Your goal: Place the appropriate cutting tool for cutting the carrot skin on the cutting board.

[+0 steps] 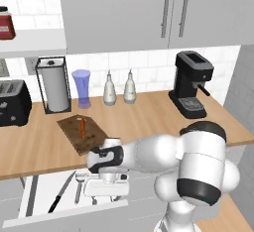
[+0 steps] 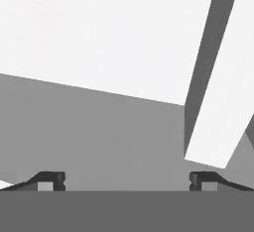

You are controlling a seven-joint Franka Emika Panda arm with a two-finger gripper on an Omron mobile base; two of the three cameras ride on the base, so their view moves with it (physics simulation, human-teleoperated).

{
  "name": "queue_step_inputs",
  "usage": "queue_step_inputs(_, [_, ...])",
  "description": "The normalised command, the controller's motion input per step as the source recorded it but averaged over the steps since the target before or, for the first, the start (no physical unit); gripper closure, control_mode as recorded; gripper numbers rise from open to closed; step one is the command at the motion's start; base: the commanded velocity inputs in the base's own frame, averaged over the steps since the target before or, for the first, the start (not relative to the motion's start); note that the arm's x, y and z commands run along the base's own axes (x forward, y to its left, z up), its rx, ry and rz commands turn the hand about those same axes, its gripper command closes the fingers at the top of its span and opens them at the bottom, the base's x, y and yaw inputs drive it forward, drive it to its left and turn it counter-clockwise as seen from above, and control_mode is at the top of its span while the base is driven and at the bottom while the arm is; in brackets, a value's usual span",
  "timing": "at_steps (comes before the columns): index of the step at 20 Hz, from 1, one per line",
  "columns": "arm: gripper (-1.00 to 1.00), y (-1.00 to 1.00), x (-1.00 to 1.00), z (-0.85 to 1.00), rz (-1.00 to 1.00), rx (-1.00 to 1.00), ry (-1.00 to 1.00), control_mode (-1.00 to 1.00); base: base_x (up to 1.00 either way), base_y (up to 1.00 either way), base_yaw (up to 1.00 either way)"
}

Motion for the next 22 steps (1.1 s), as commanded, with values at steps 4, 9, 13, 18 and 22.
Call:
queue_step_inputs(4, [-1.0,0.24,-0.36,-0.19,0.0,0.0,0.17,-1.0,0.0,0.0,0.0])
queue_step_inputs(9, [-1.0,0.2,-0.85,-0.03,0.0,0.0,0.06,-1.0,0.0,0.0,0.0])
queue_step_inputs(13, [-1.0,0.11,-1.0,0.0,-0.01,0.0,0.0,-1.0,0.0,0.0,0.0])
queue_step_inputs(18, [-1.0,0.07,-1.0,-0.06,-0.03,-0.01,-0.03,-1.0,0.0,0.0,0.0])
queue_step_inputs(22, [-1.0,0.0,-0.91,-0.08,-0.04,-0.07,-0.31,-1.0,0.0,0.0,0.0])
